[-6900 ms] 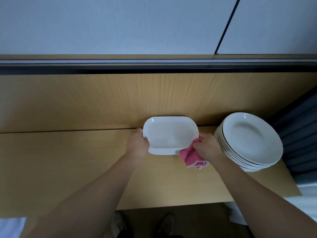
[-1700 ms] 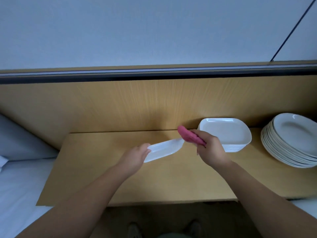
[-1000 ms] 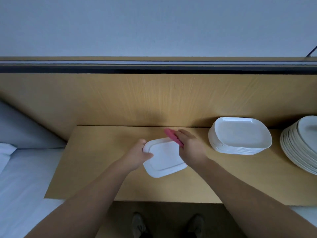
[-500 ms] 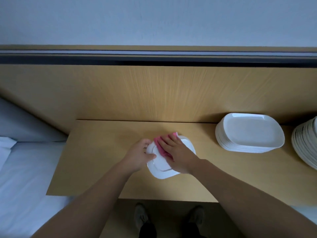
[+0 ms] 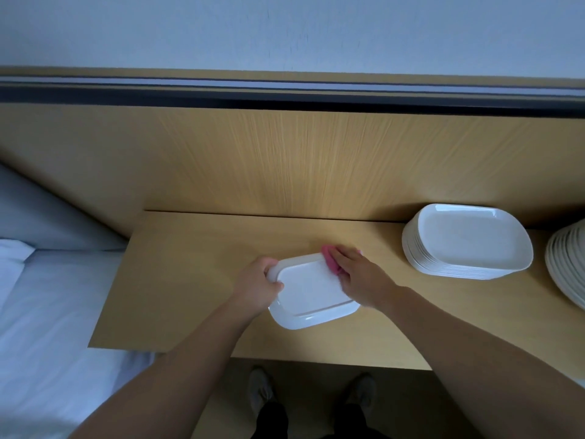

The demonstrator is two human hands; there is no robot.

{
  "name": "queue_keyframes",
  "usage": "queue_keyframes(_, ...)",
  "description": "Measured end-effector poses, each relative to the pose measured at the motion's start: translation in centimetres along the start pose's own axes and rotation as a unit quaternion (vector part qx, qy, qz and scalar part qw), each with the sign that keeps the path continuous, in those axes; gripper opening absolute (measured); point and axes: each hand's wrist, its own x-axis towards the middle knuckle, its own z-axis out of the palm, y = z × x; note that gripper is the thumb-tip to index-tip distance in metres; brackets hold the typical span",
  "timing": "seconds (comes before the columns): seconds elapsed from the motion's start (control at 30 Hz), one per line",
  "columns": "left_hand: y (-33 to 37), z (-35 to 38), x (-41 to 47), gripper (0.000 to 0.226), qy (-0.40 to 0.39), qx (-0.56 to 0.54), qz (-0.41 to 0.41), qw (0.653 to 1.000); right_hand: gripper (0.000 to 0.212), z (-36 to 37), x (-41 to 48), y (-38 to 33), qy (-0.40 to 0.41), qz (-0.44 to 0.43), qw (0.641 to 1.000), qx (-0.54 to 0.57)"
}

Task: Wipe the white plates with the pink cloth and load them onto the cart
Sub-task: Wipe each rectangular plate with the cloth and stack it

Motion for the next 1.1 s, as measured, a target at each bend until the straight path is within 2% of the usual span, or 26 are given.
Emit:
queue_keyframes(0.17, 0.3, -0.1, -0.2, 0.049, 0.01, -0.019, -0.022, 1.0, 0.053, 0.2, -0.9, -0.6, 0.009, 0.039, 0.999, 0.03)
queue_keyframes(0.4, -0.1, 0.0, -0.4, 0.052, 0.025, -0.052, -0.05, 0.997, 0.06, 1.4, -4.2, -1.3, -0.023, 0.109, 0.993, 0.048)
queue_keyframes(0.5, -0.3, -0.1, -0.5, 0.053, 0.039, -0.086, -0.059, 0.994, 0.058, 2.4, -5.8, -1.7, -0.017, 0.116, 0.988, 0.104)
queue_keyframes(0.7, -0.1, 1.3, -1.4, 0.052, 0.022, -0.114, -0.071, 0.991, 0.055, 2.6, -4.0, -4.8, 0.07, 0.204, 0.958, 0.189)
queue_keyframes(0.83, -0.4, 1.9, -1.8, 0.05, 0.03, -0.12, -0.073, 0.99, 0.059, 4.6, -5.0, -6.0, 0.068, 0.174, 0.965, 0.186)
queue_keyframes(0.97, -0.5, 2.1, -1.7, 0.04, 0.036, -0.126, -0.06, 0.99, 0.073, 7.4, -6.4, -8.4, 0.03, 0.153, 0.984, 0.091)
queue_keyframes(1.1, -1.1, 1.8, -1.5, 0.035, 0.035, -0.14, -0.046, 0.989, 0.07, 7.9, -8.5, -9.3, 0.039, 0.06, 0.995, 0.075)
